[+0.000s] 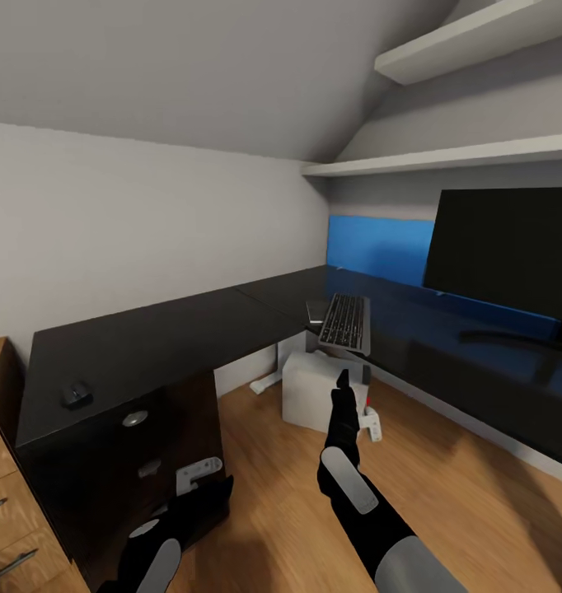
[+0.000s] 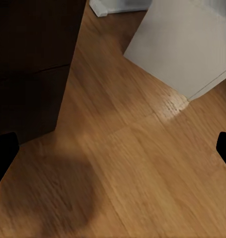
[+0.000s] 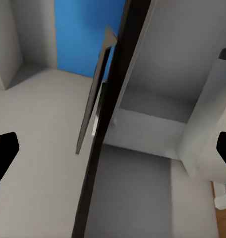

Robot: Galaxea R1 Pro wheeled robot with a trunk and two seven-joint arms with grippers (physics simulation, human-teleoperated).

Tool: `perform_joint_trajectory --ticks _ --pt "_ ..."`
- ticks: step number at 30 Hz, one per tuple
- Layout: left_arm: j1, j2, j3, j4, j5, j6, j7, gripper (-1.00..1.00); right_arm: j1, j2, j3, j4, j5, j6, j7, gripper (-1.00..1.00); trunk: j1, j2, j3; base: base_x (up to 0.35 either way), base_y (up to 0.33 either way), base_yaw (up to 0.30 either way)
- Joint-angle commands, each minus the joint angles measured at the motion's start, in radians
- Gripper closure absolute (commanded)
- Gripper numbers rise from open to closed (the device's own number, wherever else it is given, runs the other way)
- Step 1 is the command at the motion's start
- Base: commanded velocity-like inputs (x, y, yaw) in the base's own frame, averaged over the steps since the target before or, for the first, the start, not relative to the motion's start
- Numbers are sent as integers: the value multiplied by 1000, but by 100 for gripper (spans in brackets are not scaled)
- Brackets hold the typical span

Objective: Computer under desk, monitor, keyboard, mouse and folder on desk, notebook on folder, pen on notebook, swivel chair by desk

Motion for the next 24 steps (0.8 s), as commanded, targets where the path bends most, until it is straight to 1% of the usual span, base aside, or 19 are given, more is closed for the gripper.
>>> perform_joint_trajectory --ticks 1,6,10,13,20,24 --pt "3 1 -2 -5 10 -8 9 -100 -1 0 2 0 -6 -4 1 -100 0 0 -1 255 0 0" --pt "9 1 -4 -10 9 -22 9 -100 -1 0 2 2 -6 -4 1 -100 0 0 -1 149 0 0" --pt "10 1 -19 -10 9 -23 9 -100 -1 0 3 2 -6 -4 1 -100 0 0 -1 236 0 0" --pt "10 1 -33 -8 10 -22 9 -100 -1 0 3 1 -6 -4 1 -100 0 0 -1 112 0 0" --pt "10 0 -36 -6 11 -21 9 -100 -1 0 3 0 -6 -1 1 -100 0 0 -1 136 81 0" --pt "10 0 -36 -6 11 -21 9 -100 -1 0 3 0 -6 6 1 -100 0 0 -1 53 35 0"
